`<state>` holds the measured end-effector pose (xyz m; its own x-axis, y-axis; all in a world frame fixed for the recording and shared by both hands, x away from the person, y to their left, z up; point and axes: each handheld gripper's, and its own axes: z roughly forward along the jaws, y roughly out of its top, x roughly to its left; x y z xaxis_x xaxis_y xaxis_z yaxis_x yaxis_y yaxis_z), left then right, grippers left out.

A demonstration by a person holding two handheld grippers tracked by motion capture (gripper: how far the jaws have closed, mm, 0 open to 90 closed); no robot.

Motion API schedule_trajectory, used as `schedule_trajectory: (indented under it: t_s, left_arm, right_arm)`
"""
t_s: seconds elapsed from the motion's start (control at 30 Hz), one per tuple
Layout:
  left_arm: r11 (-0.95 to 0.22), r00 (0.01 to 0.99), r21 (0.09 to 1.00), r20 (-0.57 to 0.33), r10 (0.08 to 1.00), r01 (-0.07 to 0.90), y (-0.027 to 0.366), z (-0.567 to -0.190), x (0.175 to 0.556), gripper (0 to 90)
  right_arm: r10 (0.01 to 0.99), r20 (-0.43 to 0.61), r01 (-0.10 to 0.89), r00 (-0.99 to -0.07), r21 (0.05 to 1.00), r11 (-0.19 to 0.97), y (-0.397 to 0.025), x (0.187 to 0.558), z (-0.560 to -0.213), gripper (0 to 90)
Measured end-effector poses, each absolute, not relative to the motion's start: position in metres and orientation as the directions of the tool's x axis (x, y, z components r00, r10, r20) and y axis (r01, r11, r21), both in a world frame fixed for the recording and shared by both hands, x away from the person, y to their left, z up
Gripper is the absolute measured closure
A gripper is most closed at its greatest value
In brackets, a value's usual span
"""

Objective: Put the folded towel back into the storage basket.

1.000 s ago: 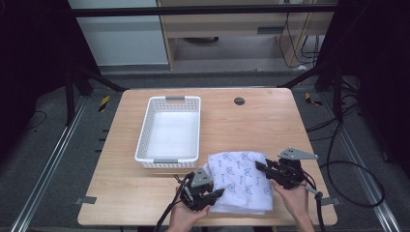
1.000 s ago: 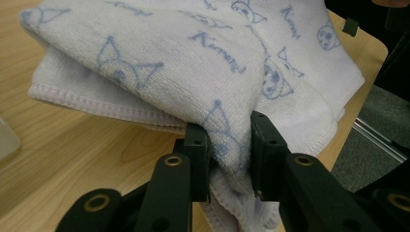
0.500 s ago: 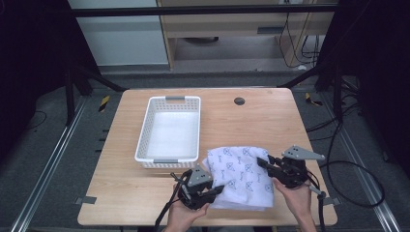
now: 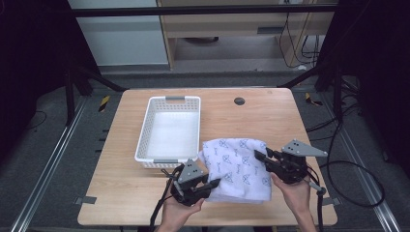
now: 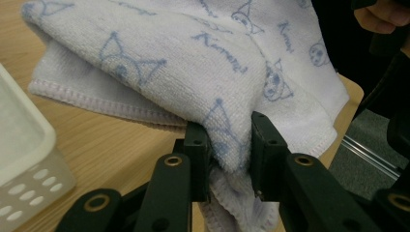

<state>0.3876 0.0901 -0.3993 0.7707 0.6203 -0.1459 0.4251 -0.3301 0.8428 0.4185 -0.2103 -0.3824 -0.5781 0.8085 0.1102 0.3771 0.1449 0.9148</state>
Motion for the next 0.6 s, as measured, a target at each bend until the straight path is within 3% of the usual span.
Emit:
schedule_trajectory:
  t_s: [0.6]
  left_arm:
    - [-0.285, 0.756, 0.873, -0.133, 0.641, 0.395, 0.114, -0.378, 0.393, 71.8]
  right_arm:
    - [0.798, 0.074, 0.322, -0.598, 0.934, 0.154, -0.182, 0.430, -0.359, 70.7]
